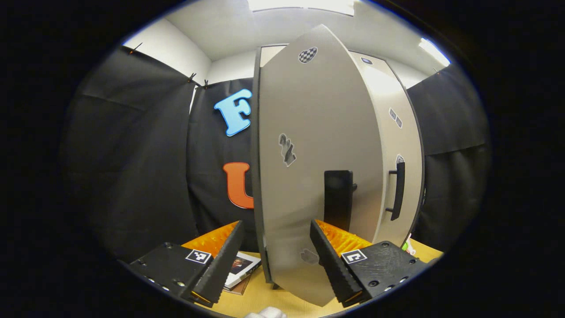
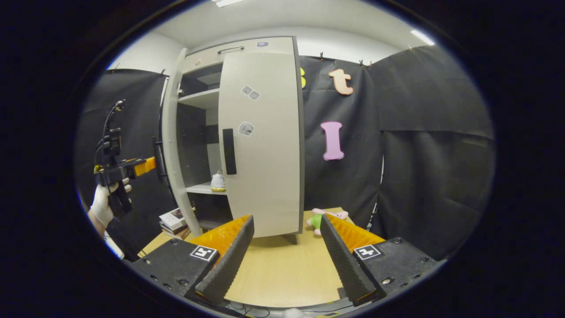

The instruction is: Grab one shoe with the right hand and put it into the shoe cabinet, grab the other shoe with the left hand and put it into the shoe cabinet; then close the right door with the right hand and the left door with the left hand.

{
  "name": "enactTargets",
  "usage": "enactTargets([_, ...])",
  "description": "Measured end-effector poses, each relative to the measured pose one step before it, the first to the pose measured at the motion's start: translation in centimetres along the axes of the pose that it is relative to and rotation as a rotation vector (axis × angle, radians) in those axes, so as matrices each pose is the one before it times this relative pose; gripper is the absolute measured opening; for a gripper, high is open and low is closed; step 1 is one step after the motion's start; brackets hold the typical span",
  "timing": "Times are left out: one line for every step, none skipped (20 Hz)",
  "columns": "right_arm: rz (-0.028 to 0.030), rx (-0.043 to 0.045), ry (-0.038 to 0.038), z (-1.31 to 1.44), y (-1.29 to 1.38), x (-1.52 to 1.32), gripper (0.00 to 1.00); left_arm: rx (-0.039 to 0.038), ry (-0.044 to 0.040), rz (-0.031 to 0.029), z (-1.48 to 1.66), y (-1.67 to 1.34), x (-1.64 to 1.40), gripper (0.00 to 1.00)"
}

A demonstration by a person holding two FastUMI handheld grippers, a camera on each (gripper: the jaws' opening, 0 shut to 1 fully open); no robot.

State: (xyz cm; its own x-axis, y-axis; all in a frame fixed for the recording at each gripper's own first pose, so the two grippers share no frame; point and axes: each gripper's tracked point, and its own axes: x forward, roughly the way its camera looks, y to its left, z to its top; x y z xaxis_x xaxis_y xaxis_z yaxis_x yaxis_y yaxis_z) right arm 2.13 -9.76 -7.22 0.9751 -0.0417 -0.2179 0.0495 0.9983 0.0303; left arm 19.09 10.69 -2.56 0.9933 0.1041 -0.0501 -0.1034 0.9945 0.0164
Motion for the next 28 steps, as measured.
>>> enactTargets([0.0037,-0.00753,-0.00252,0.162,-0.304,0.062,0.94,-0.00208,0.00124,0.00081,0.067,-0.667,0.559,0.93])
enactTargets([0.00431,-0.00704,0.00104,0.121,-0.251,0.277,0.94,-0.00756,0.00123,0.00686,0.197,-0.6,0.439,0.96])
enactTargets([0.00553,-0.00124,-0.00213,0.108,-0.263,0.202,0.94,-0.00573,-0.00248,-0.00195,0.216,-0.779,0.122,0.89])
enactTargets([0.00637,0.00356,-0.00158,0.243,-0.165,0.342,0.94,-0.00253,-0.00507,0.00306,0.353,-0.568,0.044,0.96])
enactTargets([0.00956,0.0029,-0.00003,0.193,0.003,0.286,0.94,0.00085,-0.0033,-0.00019,0.245,-0.461,-0.218,0.96])
enactTargets([0.00619,0.00102,-0.00218,0.116,-0.002,0.206,0.94,0.00358,-0.0037,0.00151,0.144,-0.285,-0.32,0.96])
enactTargets([0.0076,0.00151,-0.00405,0.271,0.039,0.249,0.94,0.00731,-0.00512,0.00345,0.242,-0.076,-0.38,1.0])
enactTargets([0.00787,0.00068,-0.00174,0.148,0.252,0.167,0.94,0.00924,-0.00018,0.00277,0.066,0.008,-0.411,0.96])
enactTargets([0.00933,-0.00098,-0.00417,0.191,0.233,0.155,0.98,0.00483,-0.00181,0.0019,0.057,0.24,-0.467,0.96])
enactTargets([0.00499,-0.00281,-0.00511,0.358,-0.012,0.072,0.98,0.0024,0.00749,0.00102,-0.07,-0.026,-0.532,0.96])
enactTargets([0.00759,-0.00442,-0.00445,0.233,0.253,0.103,0.98,0.00007,0.00717,0.00147,-0.078,0.05,-0.595,0.96])
enactTargets([0.00568,-0.00338,-0.00628,0.189,0.349,0.034,0.98,-0.00312,0.00377,0.00207,-0.015,0.182,-0.726,0.96])
enactTargets([0.00658,-0.00318,-0.00338,0.183,0.319,0.035,0.98,-0.0031,0.00071,-0.00515,0.01,0.013,-0.693,0.96])
enactTargets([0.00297,-0.00375,-0.00289,0.164,0.305,0.154,0.98,-0.00352,0.00334,0.00136,-0.01,-0.018,-0.712,1.0])
enactTargets([0.0039,-0.00293,-0.00312,0.236,0.309,0.103,0.94,-0.00049,0.00472,-0.00131,0.09,0.102,-0.513,0.96])
enactTargets([0.00449,-0.00187,-0.00175,0.127,0.323,0.139,0.94,0.00233,0.00559,-0.00342,-0.085,0.152,-0.859,0.96])
enactTargets([0.00365,-0.00238,-0.00475,0.214,0.32,0.117,0.94,0.00177,0.00184,-0.00012,0.124,0.095,-0.759,0.96])
enactTargets([0.00144,-0.00326,-0.00519,0.222,0.308,0.085,0.94,-0.00182,-0.0032,-0.00546,0.256,0.082,-0.692,0.96])
enactTargets([-0.00061,-0.00148,-0.00382,0.231,0.246,0.097,0.94,-0.00171,0.0,-0.00493,0.156,0.015,-0.716,0.96])
enactTargets([0.00125,-0.00079,-0.00486,0.224,0.277,0.125,0.98,0.00009,-0.00183,-0.00495,-0.039,0.081,-0.556,0.96])
enactTargets([0.00134,0.00144,-0.00299,0.199,0.298,0.1,0.94,0.00214,0.00372,-0.00406,-0.112,0.096,-0.688,0.96])
enactTargets([0.00003,0.00012,-0.00336,0.152,0.211,0.109,0.94,0.00219,-0.00156,-0.00182,0.05,0.04,-0.653,0.96])
enactTargets([-0.00248,0.00054,-0.00533,0.258,0.193,0.048,0.94,0.00057,0.00139,-0.00071,-0.082,0.078,-0.661,0.96])
enactTargets([-0.00243,0.00067,-0.00614,0.314,0.223,0.137,0.94,-0.00296,0.00014,0.00139,-0.196,0.147,-0.62,0.96])
enactTargets([-0.00369,-0.00033,-0.00835,0.219,0.127,0.061,0.94,-0.00058,0.00368,-0.00553,-0.188,-0.104,-0.559,0.96])
enactTargets([-0.00482,-0.00139,-0.00216,0.116,0.139,0.093,0.98,-0.0009,0.00926,0.00278,-0.423,0.292,-0.733,0.96])
enactTargets([-0.00387,-0.00214,-0.00142,0.082,0.139,0.002,0.98,-0.00422,0.00754,0.00246,-0.372,0.216,-0.654,0.96])
enactTargets([-0.00419,-0.0023,-0.00134,0.007,0.112,0.045,0.98,-0.00714,0.00719,0.00283,-0.471,0.155,-0.513,0.96])
